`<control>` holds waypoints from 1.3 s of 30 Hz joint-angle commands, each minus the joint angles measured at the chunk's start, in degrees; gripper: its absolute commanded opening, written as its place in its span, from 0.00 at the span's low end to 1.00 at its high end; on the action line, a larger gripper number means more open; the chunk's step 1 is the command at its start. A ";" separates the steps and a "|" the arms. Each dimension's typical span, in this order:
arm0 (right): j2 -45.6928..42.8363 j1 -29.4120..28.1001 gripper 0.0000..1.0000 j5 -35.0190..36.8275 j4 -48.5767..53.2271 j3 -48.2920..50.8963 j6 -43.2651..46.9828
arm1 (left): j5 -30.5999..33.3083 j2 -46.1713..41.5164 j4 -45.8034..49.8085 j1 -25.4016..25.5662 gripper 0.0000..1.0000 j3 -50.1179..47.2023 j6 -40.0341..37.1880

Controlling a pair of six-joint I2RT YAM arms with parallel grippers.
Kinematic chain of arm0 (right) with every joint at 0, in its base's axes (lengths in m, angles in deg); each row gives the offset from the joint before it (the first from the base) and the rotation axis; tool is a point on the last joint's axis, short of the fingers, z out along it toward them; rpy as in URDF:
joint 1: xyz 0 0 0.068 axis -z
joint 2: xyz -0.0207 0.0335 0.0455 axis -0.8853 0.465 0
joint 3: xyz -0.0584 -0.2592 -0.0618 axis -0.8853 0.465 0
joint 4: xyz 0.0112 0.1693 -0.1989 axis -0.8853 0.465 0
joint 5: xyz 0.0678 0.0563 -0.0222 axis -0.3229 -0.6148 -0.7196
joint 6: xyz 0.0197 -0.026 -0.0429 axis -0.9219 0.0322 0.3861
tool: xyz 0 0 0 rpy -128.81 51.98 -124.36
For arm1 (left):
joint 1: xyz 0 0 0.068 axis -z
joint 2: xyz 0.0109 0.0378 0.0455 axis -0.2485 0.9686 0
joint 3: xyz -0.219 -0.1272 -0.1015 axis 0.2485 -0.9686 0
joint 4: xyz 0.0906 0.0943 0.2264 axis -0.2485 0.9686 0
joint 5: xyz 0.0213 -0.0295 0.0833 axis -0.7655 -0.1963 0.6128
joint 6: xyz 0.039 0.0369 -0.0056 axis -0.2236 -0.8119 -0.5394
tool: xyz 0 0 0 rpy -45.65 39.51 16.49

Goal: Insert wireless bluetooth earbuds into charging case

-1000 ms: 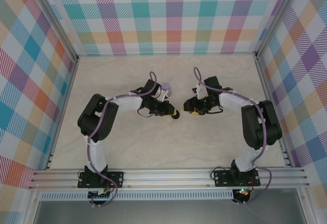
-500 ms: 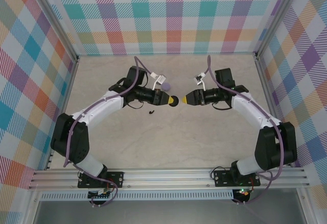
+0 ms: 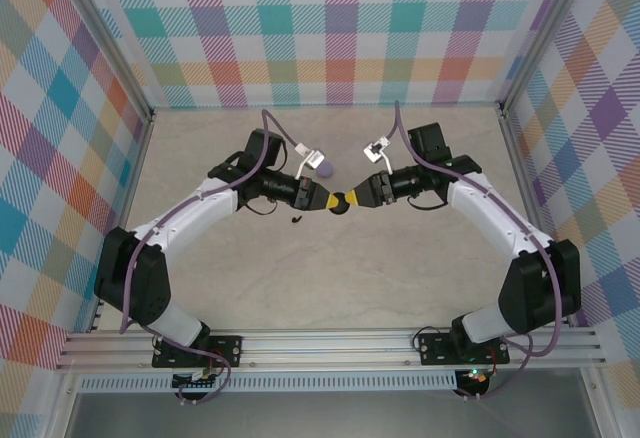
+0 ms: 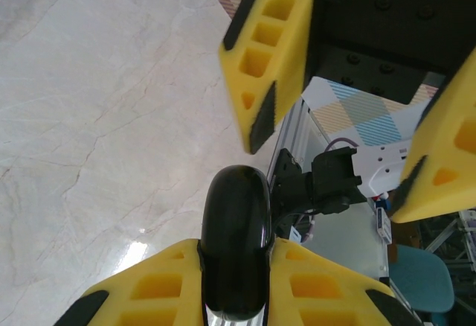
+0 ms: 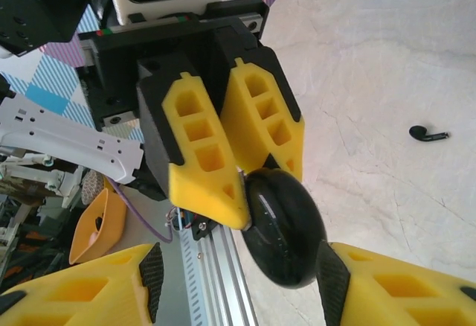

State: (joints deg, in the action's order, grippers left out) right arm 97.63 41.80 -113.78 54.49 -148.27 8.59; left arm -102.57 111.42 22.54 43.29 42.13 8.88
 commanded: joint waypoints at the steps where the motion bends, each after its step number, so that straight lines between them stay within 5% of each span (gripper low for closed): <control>1: 1.72 -0.56 0.58 -1.33 2.34 -1.89 3.03 | -2.22 -2.66 1.04 0.71 0.18 2.27 -1.58; 10: 3.24 -1.96 0.56 -2.61 5.42 -3.81 6.60 | -2.39 -3.25 2.57 1.15 0.18 2.96 -2.59; 26: 2.34 -2.80 0.23 -3.02 3.57 -3.32 5.66 | -1.31 -3.34 2.87 1.48 0.18 3.22 -2.57; 34: -0.71 -2.58 0.18 0.80 -5.46 -0.34 -3.14 | 2.82 -6.23 -3.28 1.48 0.48 0.71 3.00; 39: -2.84 -2.37 0.17 2.14 -10.75 0.86 -8.35 | 7.50 -9.96 -11.18 1.50 0.58 -2.91 9.01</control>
State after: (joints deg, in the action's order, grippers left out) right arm 97.19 39.42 -112.08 49.42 -148.09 4.44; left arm -98.35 104.55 17.62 44.21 41.13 13.31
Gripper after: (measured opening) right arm 0.221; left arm 0.569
